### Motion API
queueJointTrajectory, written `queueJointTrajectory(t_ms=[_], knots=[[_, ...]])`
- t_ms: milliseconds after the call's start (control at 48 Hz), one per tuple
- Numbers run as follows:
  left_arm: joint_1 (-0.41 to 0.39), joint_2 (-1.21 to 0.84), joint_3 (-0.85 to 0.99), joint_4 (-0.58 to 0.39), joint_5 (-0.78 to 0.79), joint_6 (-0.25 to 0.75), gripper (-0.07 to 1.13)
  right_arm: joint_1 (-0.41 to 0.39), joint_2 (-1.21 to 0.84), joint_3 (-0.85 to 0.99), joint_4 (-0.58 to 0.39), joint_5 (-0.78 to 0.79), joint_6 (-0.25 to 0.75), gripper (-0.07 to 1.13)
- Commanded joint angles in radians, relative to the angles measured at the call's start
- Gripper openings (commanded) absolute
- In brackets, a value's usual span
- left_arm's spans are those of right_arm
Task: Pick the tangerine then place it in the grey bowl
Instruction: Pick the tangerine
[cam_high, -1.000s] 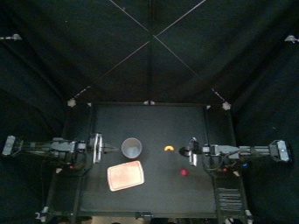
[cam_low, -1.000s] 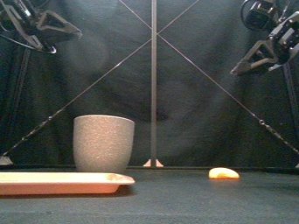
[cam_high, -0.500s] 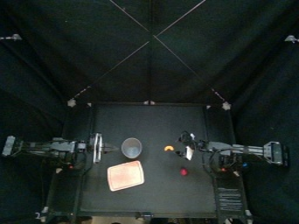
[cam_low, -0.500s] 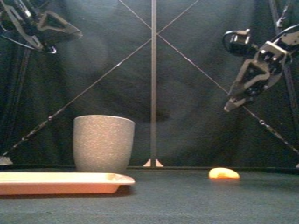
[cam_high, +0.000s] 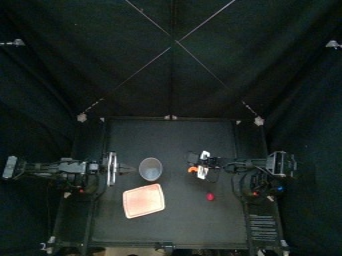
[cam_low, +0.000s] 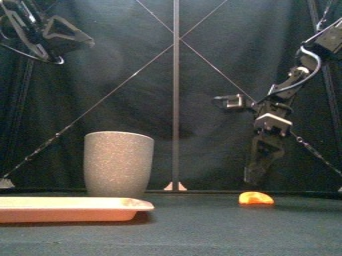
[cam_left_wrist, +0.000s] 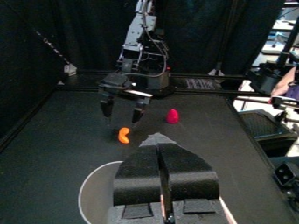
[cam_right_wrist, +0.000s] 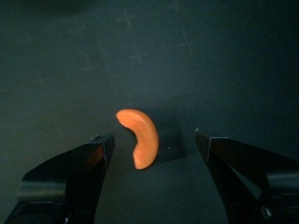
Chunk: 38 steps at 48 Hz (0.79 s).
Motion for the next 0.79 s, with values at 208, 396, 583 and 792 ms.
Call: queueJointTrajectory(t_ms=[208, 396, 583, 792], knots=[[0.003, 0.003, 0.012, -0.003, -0.011, -0.002, 0.03, -0.021, 0.114, -0.063, -0.009, 0.032, -0.002, 1.04], [0.003, 0.002, 0.020, -0.005, -0.011, -0.002, 0.03, -0.023, 0.123, -0.063, 0.000, 0.031, 0.003, 1.00], [0.003, 0.002, 0.028, -0.003, -0.011, -0.002, 0.03, -0.018, 0.124, -0.066, 0.015, 0.032, 0.005, 0.84], [0.003, 0.002, 0.031, -0.005, -0.011, -0.003, 0.03, -0.014, 0.123, -0.072, 0.015, 0.032, 0.014, 0.70]])
